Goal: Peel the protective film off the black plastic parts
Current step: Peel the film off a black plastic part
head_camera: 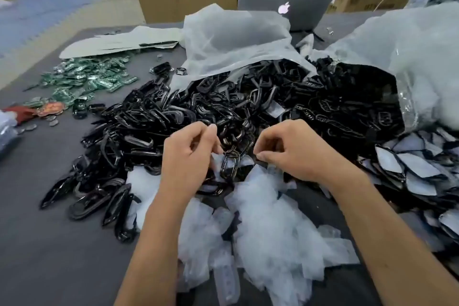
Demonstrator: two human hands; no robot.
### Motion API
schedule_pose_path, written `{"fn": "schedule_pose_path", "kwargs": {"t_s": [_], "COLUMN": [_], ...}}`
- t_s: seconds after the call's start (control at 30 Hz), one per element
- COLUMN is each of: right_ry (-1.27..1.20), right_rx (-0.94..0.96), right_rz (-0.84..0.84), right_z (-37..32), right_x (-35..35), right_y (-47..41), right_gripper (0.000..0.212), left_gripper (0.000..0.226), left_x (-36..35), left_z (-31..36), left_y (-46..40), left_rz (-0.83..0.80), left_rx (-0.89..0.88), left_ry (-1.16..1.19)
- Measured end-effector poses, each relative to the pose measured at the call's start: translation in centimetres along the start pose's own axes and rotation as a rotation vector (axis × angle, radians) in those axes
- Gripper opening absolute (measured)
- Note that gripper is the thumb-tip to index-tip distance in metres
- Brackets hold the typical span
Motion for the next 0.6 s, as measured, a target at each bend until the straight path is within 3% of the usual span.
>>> {"fn": "schedule_pose_path", "kwargs": {"t_s": [0.1,0.17,0.27,0.33,0.47,0.6], "right_ry": [-0.004,0.027,0.106,0.173,0.195,0.125], "right_rx": [0.015,0.051,0.033,0.027,0.036,0.014], "right_rz": [0.010,-0.046,-0.101,-0.154,-0.170,-0.119], "right_z": [-0.4,-0.8,-1.0,-1.1,-0.9,-0.2], "right_x": [-1.3,-2.5,-2.4,-2.2,-1.4,-0.5], "right_y": [-0.2,-0.2,-0.3,-0.3,0.0,-0.1], "right_gripper": [0.011,0.009,0.012,0.014,0.015,0.015], "left_gripper": [0.025,0.010,0.037,0.043,0.020,0.023], "left_x": [0.5,-0.2,-1.1,-1.2,-0.8,0.4], "left_z": [-0.5,-0.4,-0.4,-0.1,0.3,0.0], "left_y": [-0.4,-0.4,-0.2,-0.4,-0.1,-0.2], "left_rz": [-0.006,-0.127,-0.327,-0.398,-0.343,-0.217], "left_rx": [-0.063,-0.079,-0.072,-0.050,-0.029,-0.008], "left_ry": [-0.153,-0.269,-0.545,-0.628,-0.557,-0.370]}}
Point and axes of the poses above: each hand's wrist, its own y-axis away from the middle knuckle, its own x-axis out of the back of the hand, z = x × y, the point moved 3 cm from there along -y, towards the middle knuckle, and after that the axes turned 3 degrees about z, right-handed, at the moved point
